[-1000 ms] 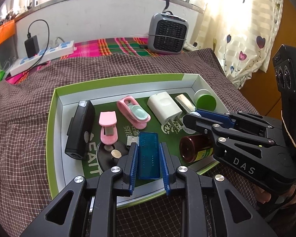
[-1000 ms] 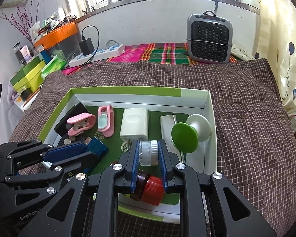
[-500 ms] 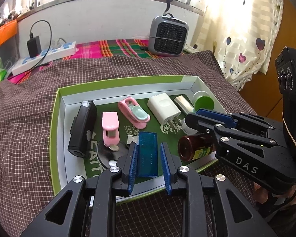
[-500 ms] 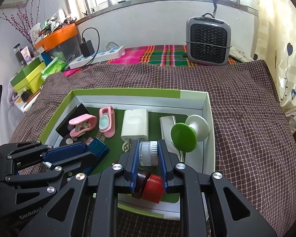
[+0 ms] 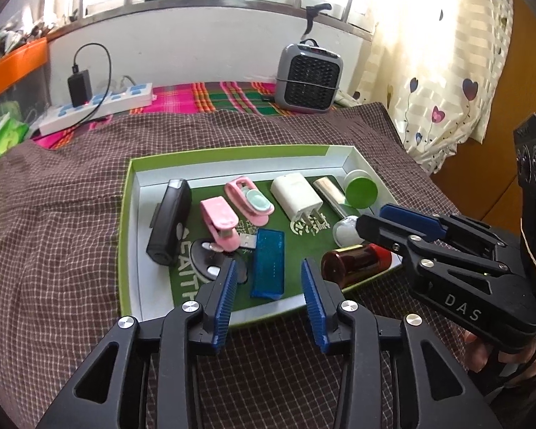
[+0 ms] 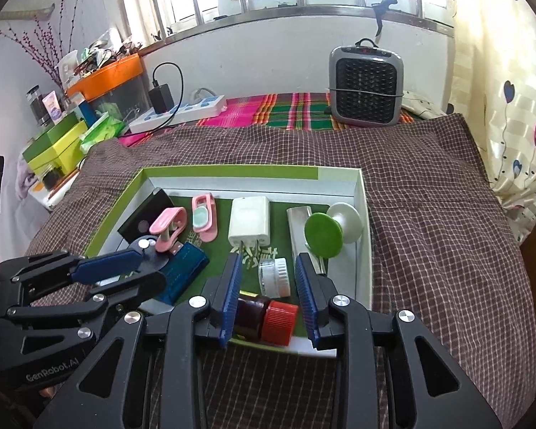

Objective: Organize rigid objects

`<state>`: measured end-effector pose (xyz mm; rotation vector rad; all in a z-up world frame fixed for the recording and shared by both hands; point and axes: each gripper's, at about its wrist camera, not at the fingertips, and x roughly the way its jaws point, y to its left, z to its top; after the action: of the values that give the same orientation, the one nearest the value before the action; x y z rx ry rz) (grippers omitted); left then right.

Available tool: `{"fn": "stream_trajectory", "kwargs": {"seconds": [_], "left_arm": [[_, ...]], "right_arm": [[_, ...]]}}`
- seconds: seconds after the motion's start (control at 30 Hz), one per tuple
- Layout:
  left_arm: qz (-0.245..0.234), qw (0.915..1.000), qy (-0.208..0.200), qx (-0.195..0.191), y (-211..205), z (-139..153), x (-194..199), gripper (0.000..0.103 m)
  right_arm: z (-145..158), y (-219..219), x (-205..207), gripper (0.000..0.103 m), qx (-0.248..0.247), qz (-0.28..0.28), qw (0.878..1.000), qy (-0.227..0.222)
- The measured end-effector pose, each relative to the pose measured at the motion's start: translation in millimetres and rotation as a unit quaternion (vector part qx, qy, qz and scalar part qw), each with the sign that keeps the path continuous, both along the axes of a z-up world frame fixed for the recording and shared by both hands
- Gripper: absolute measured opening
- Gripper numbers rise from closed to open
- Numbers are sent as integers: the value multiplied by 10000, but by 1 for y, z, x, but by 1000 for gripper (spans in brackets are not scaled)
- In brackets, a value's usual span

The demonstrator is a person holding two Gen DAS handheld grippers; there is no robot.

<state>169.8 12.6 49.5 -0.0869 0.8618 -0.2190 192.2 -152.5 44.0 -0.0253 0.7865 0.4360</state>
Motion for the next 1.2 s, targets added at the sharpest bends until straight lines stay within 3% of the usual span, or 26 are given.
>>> {"fn": "stream_trajectory", "kwargs": {"seconds": [0.27, 0.53, 1.2], "left_arm": [[275, 9996, -82, 79, 8, 7, -21, 39], [497, 9983, -160, 265, 11, 10, -45, 41], [1073, 9919, 301, 615, 26, -30, -78, 41]], "right_arm": [[5, -12, -20, 45, 44, -165, 9998, -104], [5, -16, -42, 45, -41, -193, 9997, -152], [-35, -17, -65, 57, -650, -452, 9961, 380]]}}
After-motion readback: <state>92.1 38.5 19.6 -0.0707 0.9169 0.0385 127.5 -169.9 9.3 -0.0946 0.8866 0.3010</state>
